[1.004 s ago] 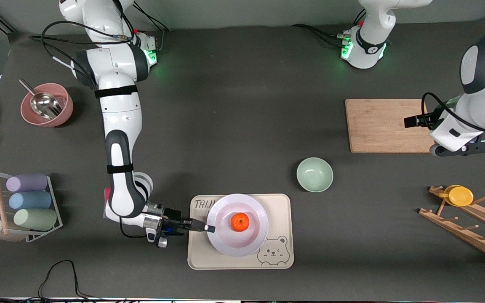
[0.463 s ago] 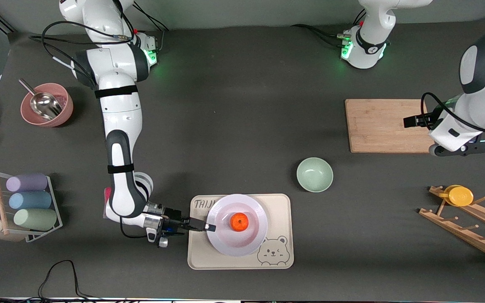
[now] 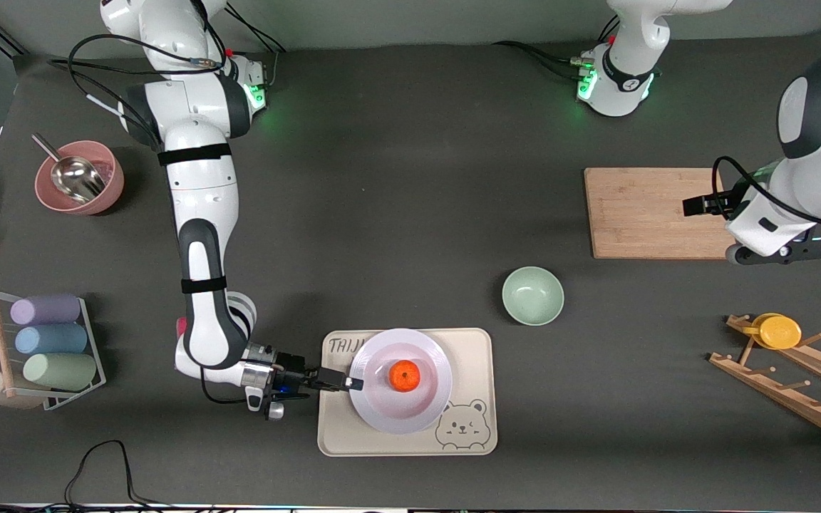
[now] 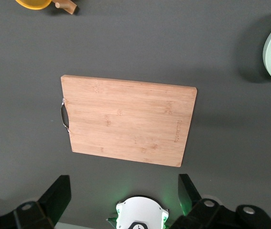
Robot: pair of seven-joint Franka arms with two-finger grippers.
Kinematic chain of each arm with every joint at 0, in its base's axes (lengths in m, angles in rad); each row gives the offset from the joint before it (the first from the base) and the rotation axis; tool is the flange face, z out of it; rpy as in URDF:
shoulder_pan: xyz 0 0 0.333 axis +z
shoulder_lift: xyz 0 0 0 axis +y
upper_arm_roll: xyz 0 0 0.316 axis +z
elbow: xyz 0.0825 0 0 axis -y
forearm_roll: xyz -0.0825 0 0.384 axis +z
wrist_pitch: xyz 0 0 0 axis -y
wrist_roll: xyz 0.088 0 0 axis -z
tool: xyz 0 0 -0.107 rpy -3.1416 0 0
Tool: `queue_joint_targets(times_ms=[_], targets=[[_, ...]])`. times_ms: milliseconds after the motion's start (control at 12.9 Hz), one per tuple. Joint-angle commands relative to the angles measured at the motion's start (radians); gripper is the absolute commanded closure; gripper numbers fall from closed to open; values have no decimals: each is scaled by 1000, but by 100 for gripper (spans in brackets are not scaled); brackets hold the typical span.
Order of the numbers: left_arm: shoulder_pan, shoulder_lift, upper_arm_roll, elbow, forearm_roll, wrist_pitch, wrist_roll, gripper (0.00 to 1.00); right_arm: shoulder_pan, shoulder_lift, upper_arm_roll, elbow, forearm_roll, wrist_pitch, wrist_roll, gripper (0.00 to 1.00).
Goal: Place orange and plate with both arms
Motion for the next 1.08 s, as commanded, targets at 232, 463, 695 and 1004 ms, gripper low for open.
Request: queue_joint_targets(times_ms=[232, 463, 695, 1004], targets=[[-11, 8, 5, 20, 6, -22, -14, 0, -83, -249, -1, -134, -413, -108, 222, 36], [-13, 7, 5, 15, 6, -23, -14, 0, -134, -384, -7, -136, -730, -258, 244, 11], [-10, -12, 5, 14, 6, -22, -14, 0, -143, -523, -71, -141, -930, -431, 279, 0], [3, -128, 9, -23, -15, -30, -14, 0, -154, -792, -12, -209, -1382, -458, 438, 0]])
